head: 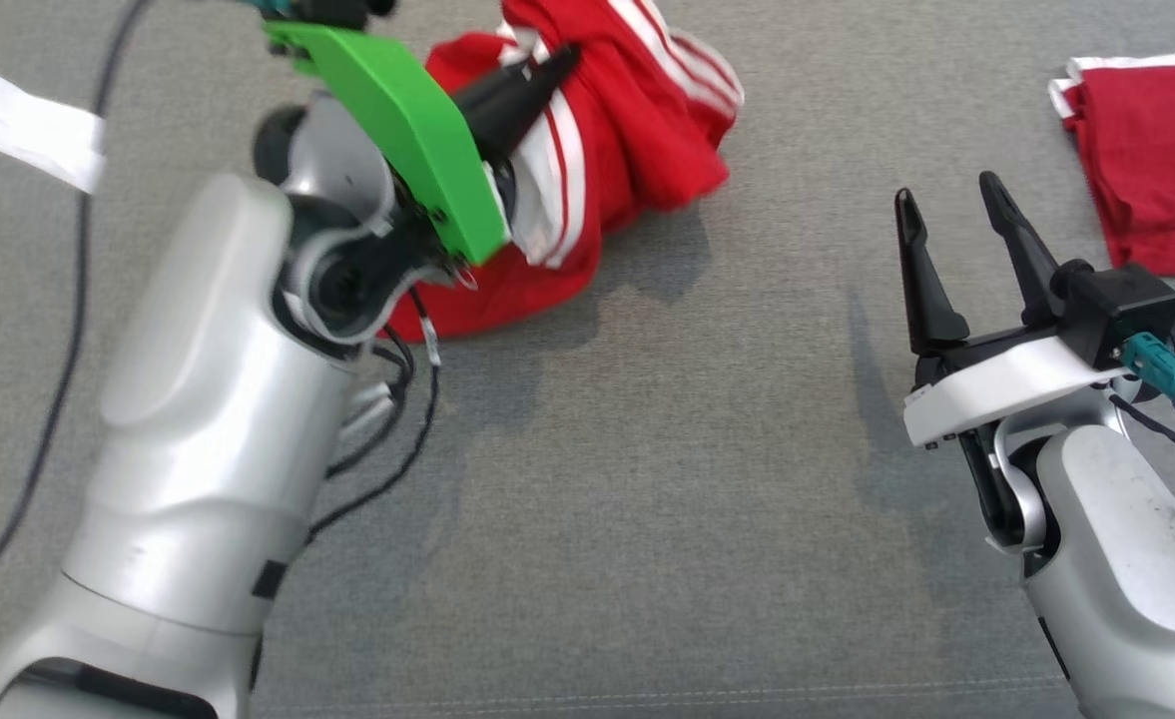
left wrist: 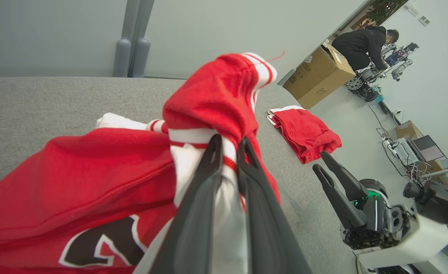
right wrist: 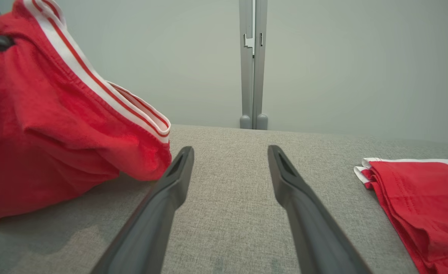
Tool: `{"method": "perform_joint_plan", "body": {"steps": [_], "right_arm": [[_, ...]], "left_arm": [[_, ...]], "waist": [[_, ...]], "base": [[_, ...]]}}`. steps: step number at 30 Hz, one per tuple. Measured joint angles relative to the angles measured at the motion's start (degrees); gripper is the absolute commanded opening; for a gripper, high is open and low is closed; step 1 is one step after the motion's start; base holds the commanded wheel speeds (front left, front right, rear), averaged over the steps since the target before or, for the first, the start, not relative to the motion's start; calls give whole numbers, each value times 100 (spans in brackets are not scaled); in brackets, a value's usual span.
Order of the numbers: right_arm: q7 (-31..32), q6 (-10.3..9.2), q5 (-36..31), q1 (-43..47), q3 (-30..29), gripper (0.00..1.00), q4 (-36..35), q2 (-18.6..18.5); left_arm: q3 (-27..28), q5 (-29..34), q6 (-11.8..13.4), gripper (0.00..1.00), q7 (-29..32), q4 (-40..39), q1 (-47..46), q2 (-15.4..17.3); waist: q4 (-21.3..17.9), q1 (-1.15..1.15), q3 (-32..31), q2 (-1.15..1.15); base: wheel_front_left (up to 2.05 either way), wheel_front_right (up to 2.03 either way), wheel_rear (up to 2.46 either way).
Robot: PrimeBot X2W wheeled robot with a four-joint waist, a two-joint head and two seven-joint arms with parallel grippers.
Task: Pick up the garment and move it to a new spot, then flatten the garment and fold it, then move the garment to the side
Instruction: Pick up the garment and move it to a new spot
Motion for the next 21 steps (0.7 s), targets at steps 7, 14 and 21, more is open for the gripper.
{"method": "perform_joint_plan", "body": {"steps": [7,14,21], "right_arm": [[-87,-8,0,177,21,100,99,86],[-132,-56,11,407,54,100,226,240],[-143,21,34,411,343,100,414,459]], "left_arm": [[-600,345,18,0,-281,422,591,-302],[-907,857,194,0,-966,786,783,-238],[-976,920,320,100,-1584,935,870,-226]], "waist": [[-574,0,-221,0],[-1250,0,-370,0],[-1833,0,-459,0]], "base": [[0,0,0],[0,0,0],[0,0,0]]}}
